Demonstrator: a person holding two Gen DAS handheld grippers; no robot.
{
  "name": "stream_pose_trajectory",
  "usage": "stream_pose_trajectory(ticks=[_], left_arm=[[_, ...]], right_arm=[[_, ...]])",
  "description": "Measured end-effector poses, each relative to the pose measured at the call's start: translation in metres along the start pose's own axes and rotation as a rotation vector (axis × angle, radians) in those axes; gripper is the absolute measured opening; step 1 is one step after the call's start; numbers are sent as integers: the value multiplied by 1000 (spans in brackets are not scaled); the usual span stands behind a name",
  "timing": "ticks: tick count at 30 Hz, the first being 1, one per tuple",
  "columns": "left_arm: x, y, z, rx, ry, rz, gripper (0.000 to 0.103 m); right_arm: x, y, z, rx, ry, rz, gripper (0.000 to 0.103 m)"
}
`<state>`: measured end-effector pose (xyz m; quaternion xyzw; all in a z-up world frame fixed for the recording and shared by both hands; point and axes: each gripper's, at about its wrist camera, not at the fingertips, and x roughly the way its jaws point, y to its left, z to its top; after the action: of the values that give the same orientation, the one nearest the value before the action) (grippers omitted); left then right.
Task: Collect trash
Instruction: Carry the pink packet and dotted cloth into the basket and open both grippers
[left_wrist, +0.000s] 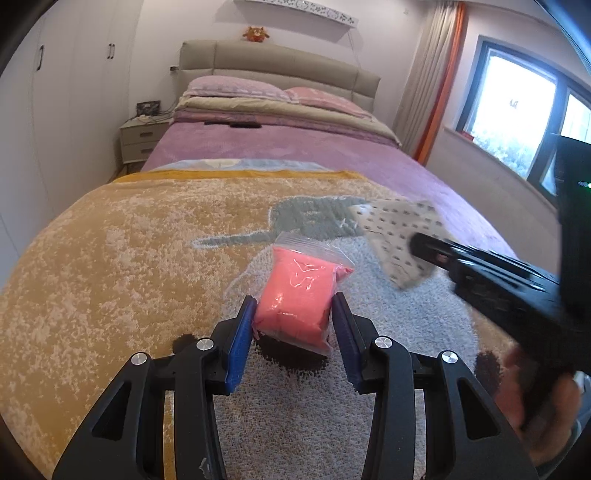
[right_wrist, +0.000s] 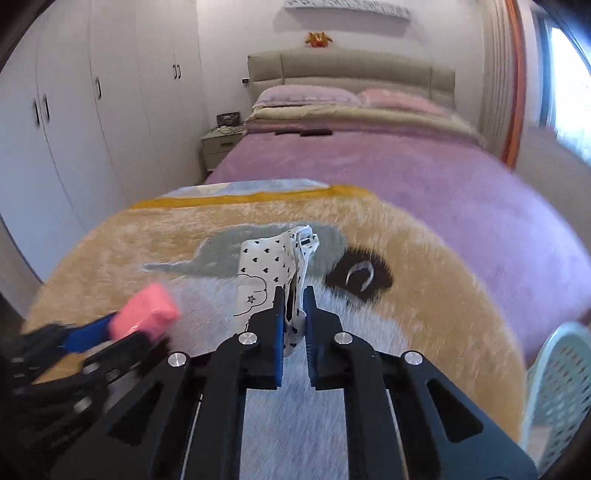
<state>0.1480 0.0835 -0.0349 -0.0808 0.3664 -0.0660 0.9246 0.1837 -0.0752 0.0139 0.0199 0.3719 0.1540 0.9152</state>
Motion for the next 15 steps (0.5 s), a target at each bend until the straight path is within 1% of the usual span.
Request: stream_pose_trajectory(ticks=[3,6,7,8,11,15], left_arm=[[-2,-11,-1,29,14,11,40],[-10,-29,-3,40,22,-38,40],[-15,-42,-1,56,14,-58,40],[-18,-48,0,67,9,-66,40],[-31,-86,4,135,-22,-106,40],[-45,-149,10,224,-63,-193,40]], right_arm=[[-25,-21,-7,71,-20,40,8],[-56,-42,-14,97,-67,17,8],[-67,-50,-17,109,-83,9,8],[-78,-60,-20,127,-100,-9,8],[-109,-90,-30,178,-143,-65,8],[-150,-133,-45,240,-197,-163,8]])
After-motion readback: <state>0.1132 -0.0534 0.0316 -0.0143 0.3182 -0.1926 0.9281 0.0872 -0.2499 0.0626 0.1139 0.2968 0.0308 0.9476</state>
